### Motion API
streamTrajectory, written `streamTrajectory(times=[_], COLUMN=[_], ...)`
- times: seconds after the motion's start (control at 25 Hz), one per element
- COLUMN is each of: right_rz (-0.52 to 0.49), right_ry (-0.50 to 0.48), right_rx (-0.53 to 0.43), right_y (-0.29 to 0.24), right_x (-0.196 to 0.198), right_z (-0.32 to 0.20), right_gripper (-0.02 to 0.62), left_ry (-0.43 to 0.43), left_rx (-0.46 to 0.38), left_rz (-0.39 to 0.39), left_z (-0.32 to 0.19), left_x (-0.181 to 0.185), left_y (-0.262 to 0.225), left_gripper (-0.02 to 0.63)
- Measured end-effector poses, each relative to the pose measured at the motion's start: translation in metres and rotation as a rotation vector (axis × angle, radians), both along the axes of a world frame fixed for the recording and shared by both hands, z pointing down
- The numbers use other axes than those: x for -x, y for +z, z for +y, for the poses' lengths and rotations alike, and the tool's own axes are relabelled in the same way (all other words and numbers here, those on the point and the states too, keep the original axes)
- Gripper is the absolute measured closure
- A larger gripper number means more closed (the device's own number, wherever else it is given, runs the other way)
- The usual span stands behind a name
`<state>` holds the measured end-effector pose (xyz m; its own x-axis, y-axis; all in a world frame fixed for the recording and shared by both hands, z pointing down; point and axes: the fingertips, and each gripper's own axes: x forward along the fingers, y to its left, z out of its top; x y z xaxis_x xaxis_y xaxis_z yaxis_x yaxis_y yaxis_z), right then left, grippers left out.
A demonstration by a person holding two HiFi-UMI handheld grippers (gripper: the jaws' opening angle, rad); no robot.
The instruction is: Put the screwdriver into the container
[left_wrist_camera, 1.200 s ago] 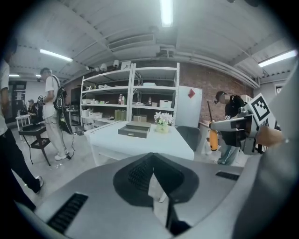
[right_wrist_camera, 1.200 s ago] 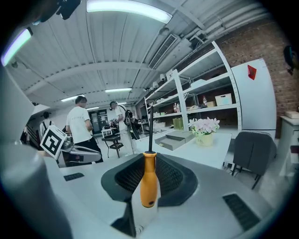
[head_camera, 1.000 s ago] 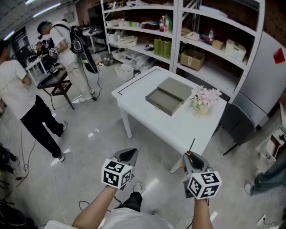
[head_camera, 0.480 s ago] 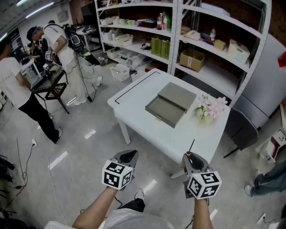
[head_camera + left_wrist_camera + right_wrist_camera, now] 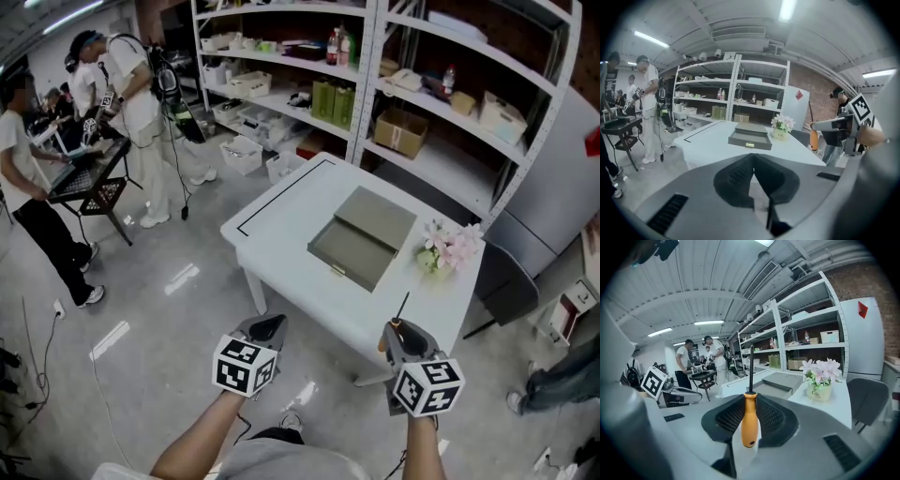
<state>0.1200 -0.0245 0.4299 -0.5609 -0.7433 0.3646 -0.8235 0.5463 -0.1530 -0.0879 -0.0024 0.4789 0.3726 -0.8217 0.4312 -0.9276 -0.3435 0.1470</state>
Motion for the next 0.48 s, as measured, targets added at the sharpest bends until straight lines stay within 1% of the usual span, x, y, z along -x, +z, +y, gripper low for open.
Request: streamTrajectory(times=[0.28,0.48], right_rz=[0.017,0.029], right_ry=[0.019,0.014], right_rx=[-0.008,-0.013], right_y=[-0.003,-0.008], right_x=[0.016,0.024], right_z=[-0.029,-0.048], right_gripper=[0.517,0.517], left_ry=[0.022,0.036], left_rx=[-0.018,-0.029], left_rz=[0.005,0.002], left_z=[-0.036,-0.059], left_x=[0.020,0.027], left_y=[-0.005,-0.010], left_gripper=[0.600,0.601])
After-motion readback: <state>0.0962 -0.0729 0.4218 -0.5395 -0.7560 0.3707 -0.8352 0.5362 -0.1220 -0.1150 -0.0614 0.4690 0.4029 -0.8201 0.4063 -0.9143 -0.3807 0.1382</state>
